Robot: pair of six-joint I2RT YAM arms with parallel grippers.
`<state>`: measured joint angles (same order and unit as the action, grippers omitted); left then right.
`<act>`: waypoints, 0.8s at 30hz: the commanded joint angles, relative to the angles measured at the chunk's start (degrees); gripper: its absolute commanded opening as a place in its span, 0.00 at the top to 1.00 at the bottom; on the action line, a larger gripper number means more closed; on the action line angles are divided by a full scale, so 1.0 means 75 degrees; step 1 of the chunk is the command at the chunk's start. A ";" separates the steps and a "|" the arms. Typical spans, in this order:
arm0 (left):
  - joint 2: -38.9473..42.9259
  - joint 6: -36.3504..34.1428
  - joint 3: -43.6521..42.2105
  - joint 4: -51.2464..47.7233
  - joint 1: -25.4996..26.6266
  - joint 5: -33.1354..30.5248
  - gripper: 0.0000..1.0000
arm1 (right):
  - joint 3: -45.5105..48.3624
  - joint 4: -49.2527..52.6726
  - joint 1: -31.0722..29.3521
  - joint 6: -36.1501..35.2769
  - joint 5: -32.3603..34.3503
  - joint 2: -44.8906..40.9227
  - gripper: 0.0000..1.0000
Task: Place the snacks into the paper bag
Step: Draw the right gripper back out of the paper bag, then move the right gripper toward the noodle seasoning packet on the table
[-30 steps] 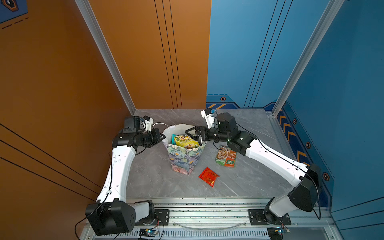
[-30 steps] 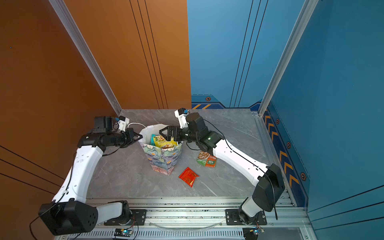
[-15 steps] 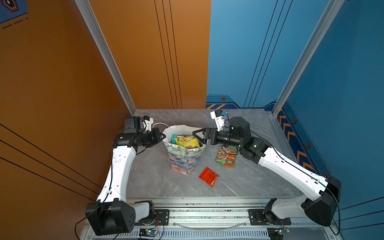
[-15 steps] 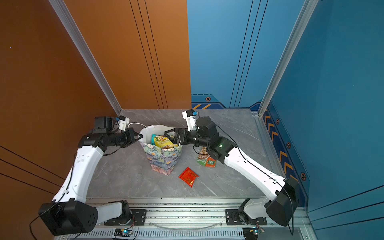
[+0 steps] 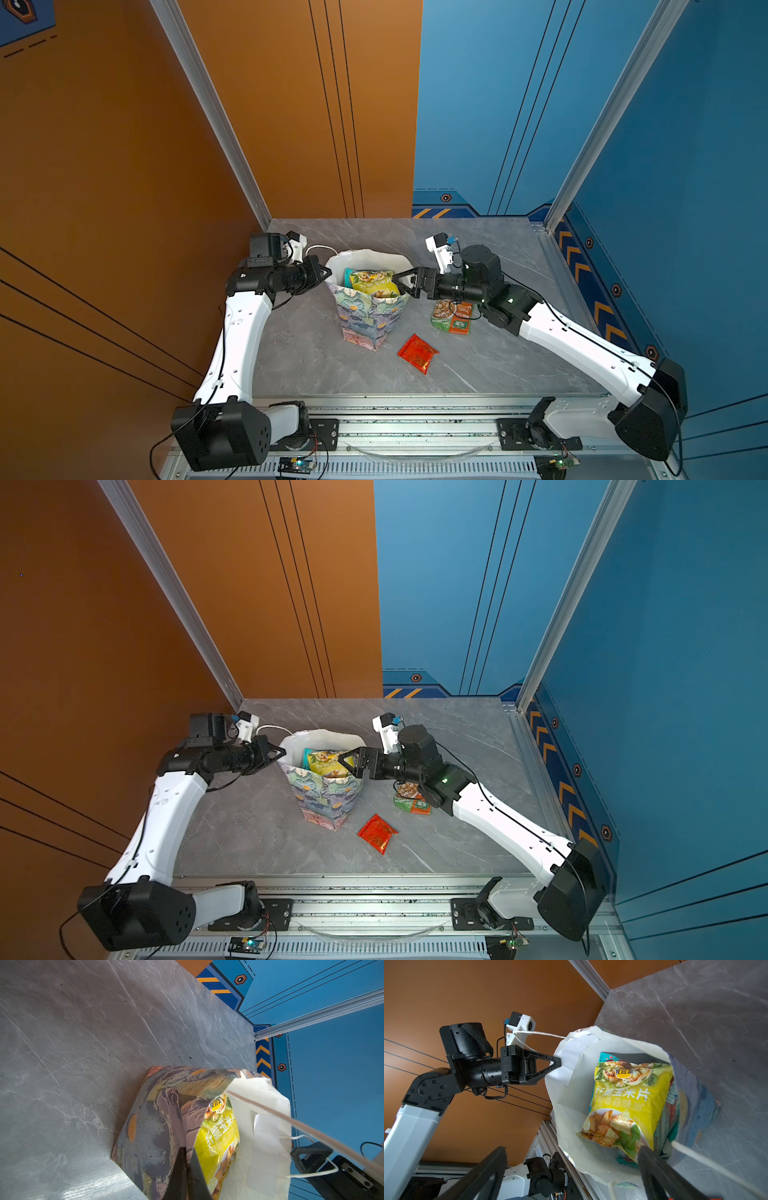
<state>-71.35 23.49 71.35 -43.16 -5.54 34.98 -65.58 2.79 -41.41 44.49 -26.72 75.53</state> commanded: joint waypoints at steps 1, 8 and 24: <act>0.0107 0.0021 -0.0053 0.0341 0.0005 -0.0072 1.00 | 0.0071 -0.0662 0.0338 0.0284 -0.0599 -0.0047 0.00; 0.0092 -0.0011 -0.0022 0.0340 -0.0015 -0.0071 1.00 | -0.0034 -0.0049 0.0827 0.0293 -0.1657 -0.0255 0.00; 0.0057 -0.0026 -0.0009 0.0382 -0.0102 -0.0046 1.00 | -0.0460 0.2632 0.0911 -0.1424 -0.2522 -0.0620 0.00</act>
<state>-71.35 23.49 71.31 -42.96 -5.56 35.05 -67.33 17.23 -34.81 37.67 -44.16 72.86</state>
